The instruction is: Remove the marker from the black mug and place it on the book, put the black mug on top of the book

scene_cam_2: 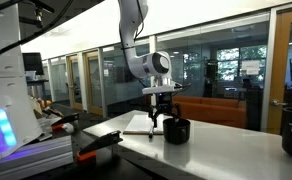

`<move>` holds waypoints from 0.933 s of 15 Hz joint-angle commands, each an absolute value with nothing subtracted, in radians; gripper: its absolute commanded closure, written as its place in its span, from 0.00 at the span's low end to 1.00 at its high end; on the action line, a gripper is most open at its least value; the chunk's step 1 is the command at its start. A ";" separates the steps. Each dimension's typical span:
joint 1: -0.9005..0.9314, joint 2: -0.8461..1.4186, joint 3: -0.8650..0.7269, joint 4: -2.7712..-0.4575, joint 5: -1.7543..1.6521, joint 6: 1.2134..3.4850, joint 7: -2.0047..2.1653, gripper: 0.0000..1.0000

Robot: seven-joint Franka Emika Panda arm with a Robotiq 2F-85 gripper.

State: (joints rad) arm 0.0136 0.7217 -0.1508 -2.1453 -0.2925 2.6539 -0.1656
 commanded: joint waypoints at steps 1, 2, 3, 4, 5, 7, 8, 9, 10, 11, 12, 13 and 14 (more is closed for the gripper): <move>-0.014 0.741 -0.133 -2.138 -0.309 2.689 -0.196 0.00; -0.017 0.745 -0.131 -2.140 -0.308 2.698 -0.203 0.25; -0.019 0.749 -0.131 -2.141 -0.310 2.709 -0.210 0.27; -0.020 0.753 -0.131 -2.143 -0.312 2.718 -0.219 0.34; -0.025 0.755 -0.127 -2.143 -0.310 2.722 -0.229 0.40; -0.028 0.756 -0.127 -2.144 -0.311 2.732 -0.243 0.56; -0.030 0.757 -0.127 -2.144 -0.311 2.736 -0.250 0.62; -0.030 0.758 -0.127 -2.144 -0.312 2.739 -0.255 0.69; -0.032 0.759 -0.127 -2.144 -0.312 2.740 -0.259 0.77; -0.032 0.760 -0.128 -2.144 -0.312 2.743 -0.262 0.83; -0.032 0.761 -0.128 -2.144 -0.312 2.746 -0.264 0.91; -0.033 0.762 -0.128 -2.144 -0.311 2.749 -0.265 0.97; -0.035 0.764 -0.127 -2.143 -0.310 2.753 -0.266 1.00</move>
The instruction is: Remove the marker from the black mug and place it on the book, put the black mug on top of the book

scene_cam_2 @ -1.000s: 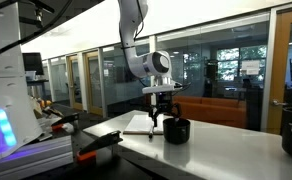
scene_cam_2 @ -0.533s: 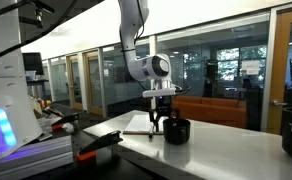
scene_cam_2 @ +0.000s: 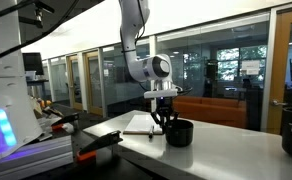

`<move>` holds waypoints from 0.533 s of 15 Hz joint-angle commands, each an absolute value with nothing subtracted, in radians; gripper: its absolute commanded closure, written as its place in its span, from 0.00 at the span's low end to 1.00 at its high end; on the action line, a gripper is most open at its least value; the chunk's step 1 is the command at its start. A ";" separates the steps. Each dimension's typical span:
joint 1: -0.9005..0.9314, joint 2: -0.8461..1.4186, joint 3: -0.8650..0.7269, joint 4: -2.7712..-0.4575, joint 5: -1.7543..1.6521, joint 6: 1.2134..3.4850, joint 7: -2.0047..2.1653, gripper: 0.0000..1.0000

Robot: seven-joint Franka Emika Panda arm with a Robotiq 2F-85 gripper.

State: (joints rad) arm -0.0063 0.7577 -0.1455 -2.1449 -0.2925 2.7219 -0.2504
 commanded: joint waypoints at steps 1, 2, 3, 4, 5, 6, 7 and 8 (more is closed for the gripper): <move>-0.035 0.765 -0.127 -2.142 -0.310 2.759 -0.267 1.00; -0.036 0.767 -0.126 -2.142 -0.308 2.765 -0.267 1.00; -0.037 0.769 -0.126 -2.140 -0.307 2.771 -0.267 1.00; -0.039 0.770 -0.125 -2.138 -0.304 2.775 -0.266 0.99; -0.040 0.770 -0.123 -2.132 -0.300 2.773 -0.263 0.99; -0.037 0.767 -0.124 -2.125 -0.295 2.765 -0.255 0.99; -0.034 0.759 -0.122 -2.117 -0.291 2.753 -0.250 0.99; -0.032 0.749 -0.117 -2.110 -0.285 2.749 -0.245 0.99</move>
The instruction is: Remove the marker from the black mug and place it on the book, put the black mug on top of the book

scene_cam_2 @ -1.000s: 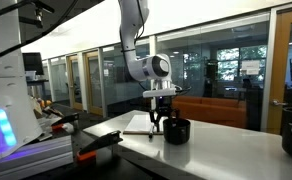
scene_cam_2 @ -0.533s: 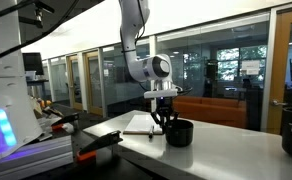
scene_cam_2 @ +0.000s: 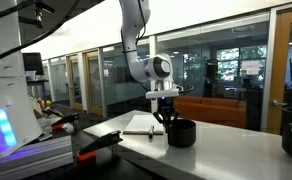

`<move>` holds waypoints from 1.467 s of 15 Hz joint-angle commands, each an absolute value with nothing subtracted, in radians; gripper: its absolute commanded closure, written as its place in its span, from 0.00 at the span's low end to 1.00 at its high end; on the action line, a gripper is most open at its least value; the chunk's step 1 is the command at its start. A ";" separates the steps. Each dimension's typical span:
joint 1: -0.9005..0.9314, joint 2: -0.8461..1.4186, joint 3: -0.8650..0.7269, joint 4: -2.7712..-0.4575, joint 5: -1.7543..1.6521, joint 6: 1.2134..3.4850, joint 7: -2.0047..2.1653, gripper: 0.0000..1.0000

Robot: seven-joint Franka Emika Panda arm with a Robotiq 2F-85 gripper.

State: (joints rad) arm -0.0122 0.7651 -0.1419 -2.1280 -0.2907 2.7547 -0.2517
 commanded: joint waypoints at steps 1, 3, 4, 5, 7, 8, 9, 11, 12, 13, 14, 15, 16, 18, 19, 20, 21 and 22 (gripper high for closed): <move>-0.032 0.737 -0.111 -2.102 -0.279 2.745 -0.242 0.99; -0.022 0.712 -0.100 -2.089 -0.276 2.738 -0.233 0.99; -0.016 0.694 -0.093 -2.088 -0.277 2.737 -0.227 0.99; -0.011 0.679 -0.086 -2.088 -0.276 2.736 -0.220 0.99; 0.002 0.646 -0.077 -2.093 -0.279 2.727 -0.206 0.99; 0.007 0.627 -0.071 -2.099 -0.279 2.720 -0.201 0.99; 0.010 0.613 -0.065 -2.106 -0.278 2.719 -0.198 0.99; 0.015 0.580 -0.048 -2.127 -0.278 2.717 -0.202 0.99; 0.017 0.566 -0.040 -2.141 -0.279 2.718 -0.204 0.99; 0.019 0.550 -0.030 -2.158 -0.279 2.718 -0.210 0.99; 0.025 0.536 -0.025 -2.177 -0.281 2.719 -0.209 0.99; 0.027 0.519 -0.014 -2.197 -0.281 2.722 -0.213 0.99; 0.030 0.502 -0.004 -2.220 -0.281 2.722 -0.216 0.99; 0.034 0.475 0.015 -2.263 -0.282 2.731 -0.223 0.99; 0.036 0.463 0.024 -2.284 -0.282 2.735 -0.228 0.99; 0.033 0.452 0.037 -2.303 -0.279 2.738 -0.240 0.99; 0.036 0.443 0.044 -2.322 -0.280 2.742 -0.243 0.99; 0.034 0.434 0.054 -2.341 -0.279 2.750 -0.253 0.99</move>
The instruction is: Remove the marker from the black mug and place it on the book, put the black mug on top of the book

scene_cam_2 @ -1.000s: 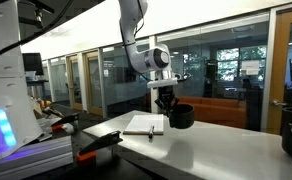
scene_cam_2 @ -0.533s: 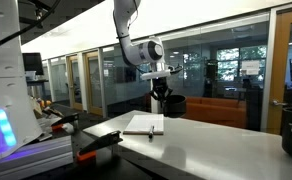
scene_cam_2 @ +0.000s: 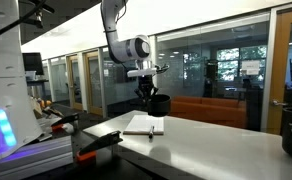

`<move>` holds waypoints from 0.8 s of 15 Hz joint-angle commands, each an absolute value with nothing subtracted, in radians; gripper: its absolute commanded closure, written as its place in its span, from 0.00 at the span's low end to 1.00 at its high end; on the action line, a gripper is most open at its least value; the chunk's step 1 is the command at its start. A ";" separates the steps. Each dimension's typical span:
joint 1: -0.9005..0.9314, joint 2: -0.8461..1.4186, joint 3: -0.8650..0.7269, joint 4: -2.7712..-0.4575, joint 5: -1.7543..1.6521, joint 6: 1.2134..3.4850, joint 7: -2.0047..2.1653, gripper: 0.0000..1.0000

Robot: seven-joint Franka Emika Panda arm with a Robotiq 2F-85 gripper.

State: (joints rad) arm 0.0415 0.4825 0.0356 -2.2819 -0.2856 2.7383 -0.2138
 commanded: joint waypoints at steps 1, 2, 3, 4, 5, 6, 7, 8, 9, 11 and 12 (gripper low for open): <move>0.031 0.426 0.064 -2.359 -0.277 2.758 -0.264 0.99; 0.029 0.421 0.073 -2.379 -0.280 2.772 -0.278 0.99; 0.028 0.416 0.083 -2.395 -0.280 2.780 -0.293 0.99; 0.025 0.412 0.097 -2.411 -0.275 2.784 -0.313 0.99; 0.029 0.411 0.106 -2.424 -0.277 2.793 -0.321 0.99; 0.035 0.413 0.115 -2.434 -0.279 2.800 -0.325 0.99; 0.040 0.414 0.124 -2.444 -0.282 2.808 -0.330 0.99; 0.042 0.416 0.135 -2.453 -0.282 2.816 -0.337 0.99; 0.041 0.418 0.147 -2.463 -0.282 2.830 -0.349 0.99; 0.040 0.425 0.169 -2.477 -0.286 2.851 -0.375 0.99; 0.040 0.433 0.175 -2.479 -0.290 2.862 -0.388 0.99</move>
